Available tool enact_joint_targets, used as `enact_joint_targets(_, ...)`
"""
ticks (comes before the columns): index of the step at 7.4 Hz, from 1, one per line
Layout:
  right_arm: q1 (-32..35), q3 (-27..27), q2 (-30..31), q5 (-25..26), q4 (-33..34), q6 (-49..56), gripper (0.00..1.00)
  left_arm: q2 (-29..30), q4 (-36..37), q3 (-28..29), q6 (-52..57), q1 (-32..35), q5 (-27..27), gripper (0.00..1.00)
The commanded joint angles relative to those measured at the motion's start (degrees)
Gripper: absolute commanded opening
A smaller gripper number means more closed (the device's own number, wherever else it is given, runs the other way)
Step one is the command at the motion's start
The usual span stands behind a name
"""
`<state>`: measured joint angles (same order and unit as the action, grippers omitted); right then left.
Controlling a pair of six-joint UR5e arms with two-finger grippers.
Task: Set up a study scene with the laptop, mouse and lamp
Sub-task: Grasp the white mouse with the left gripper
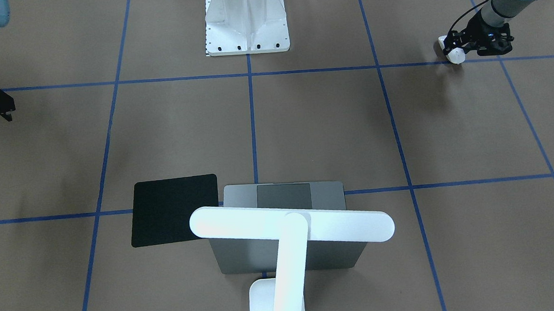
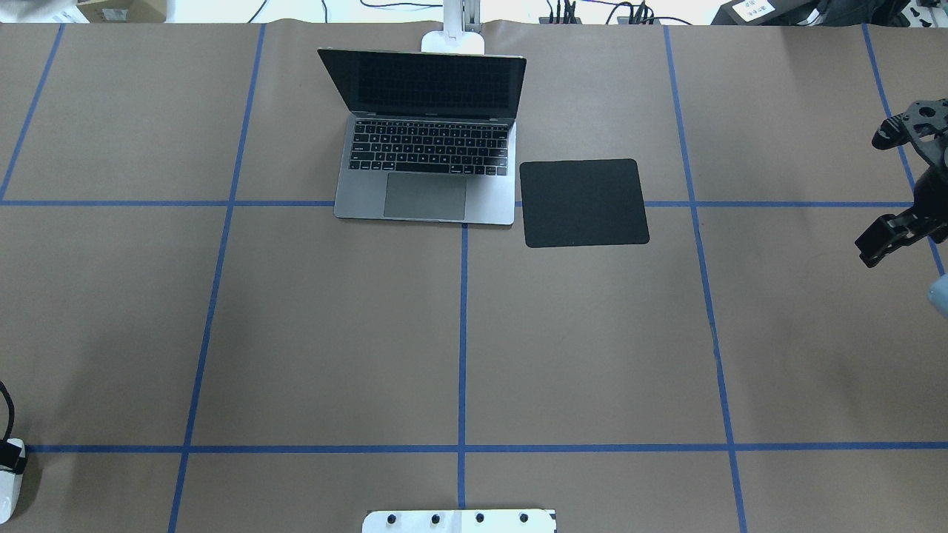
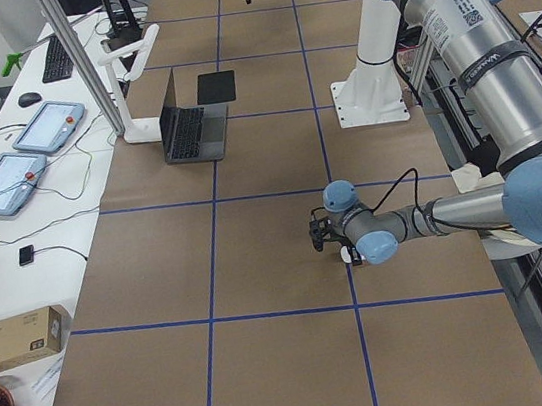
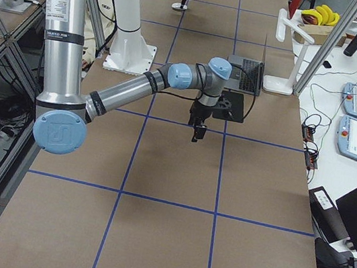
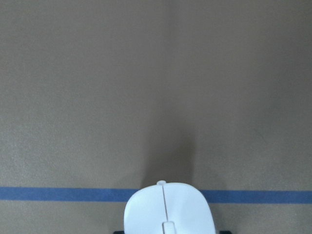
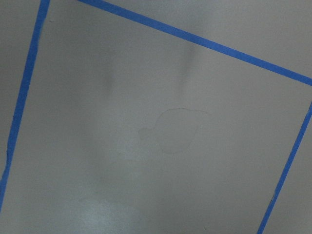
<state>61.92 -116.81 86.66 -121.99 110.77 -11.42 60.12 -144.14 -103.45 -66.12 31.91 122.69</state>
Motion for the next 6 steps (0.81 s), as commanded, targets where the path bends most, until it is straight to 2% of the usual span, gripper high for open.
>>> enact_joint_targets(1, 0.0, 0.0, 0.0, 0.0, 0.1, 0.0, 1.00, 0.0, -0.1, 0.0, -0.2, 0.0, 0.0, 0.57)
enact_joint_targets(4, 0.0, -0.1, -0.1, 0.0, 0.1, 0.0, 1.00, 0.2, -0.5, -0.1, -0.2, 0.1, 0.3, 0.48)
enact_joint_targets(6, 0.0, -0.1, -0.1, 0.0, 0.1, 0.0, 1.00, 0.7, -0.6, -2.0, -0.2, 0.6, 0.7, 0.47)
